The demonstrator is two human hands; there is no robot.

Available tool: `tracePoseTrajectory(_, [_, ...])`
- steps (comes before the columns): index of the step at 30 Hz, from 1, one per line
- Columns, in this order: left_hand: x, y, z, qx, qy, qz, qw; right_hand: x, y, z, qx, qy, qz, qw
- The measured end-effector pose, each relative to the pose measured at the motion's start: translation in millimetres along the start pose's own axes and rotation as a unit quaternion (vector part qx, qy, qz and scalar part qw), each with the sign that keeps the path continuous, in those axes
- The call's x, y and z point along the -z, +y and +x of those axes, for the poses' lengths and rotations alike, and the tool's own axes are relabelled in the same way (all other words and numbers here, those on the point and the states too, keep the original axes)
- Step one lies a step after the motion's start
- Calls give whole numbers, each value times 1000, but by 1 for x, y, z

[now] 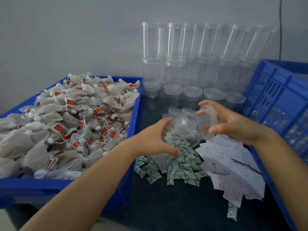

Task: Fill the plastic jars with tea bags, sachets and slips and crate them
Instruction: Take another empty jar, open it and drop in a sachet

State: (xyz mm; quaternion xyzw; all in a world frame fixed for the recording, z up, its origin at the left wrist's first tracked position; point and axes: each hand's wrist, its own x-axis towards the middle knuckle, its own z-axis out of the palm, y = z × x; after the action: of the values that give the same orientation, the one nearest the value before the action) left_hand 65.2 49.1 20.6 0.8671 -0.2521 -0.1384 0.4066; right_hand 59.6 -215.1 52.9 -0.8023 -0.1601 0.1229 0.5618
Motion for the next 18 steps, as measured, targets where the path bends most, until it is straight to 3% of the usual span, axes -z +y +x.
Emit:
tracePoseTrajectory(4, [6,8,2,-42,123,-201,971,-5,11,16,10,149,27,988])
tracePoseTrajectory(8, [10,10,5,-53,288,-258,921,-61,38,54,-54,239,-59,968])
tracePoseTrajectory(12, [14,1,7,-18,381,-234,894,-109,58,92,-70,234,-102,964])
tracePoseTrajectory(15, [15,-5,12,-4,407,-224,886,-125,60,122,-71,230,-71,968])
tracePoseTrajectory(18, [15,-10,18,3,417,-204,886,-135,54,149,-50,212,-125,968])
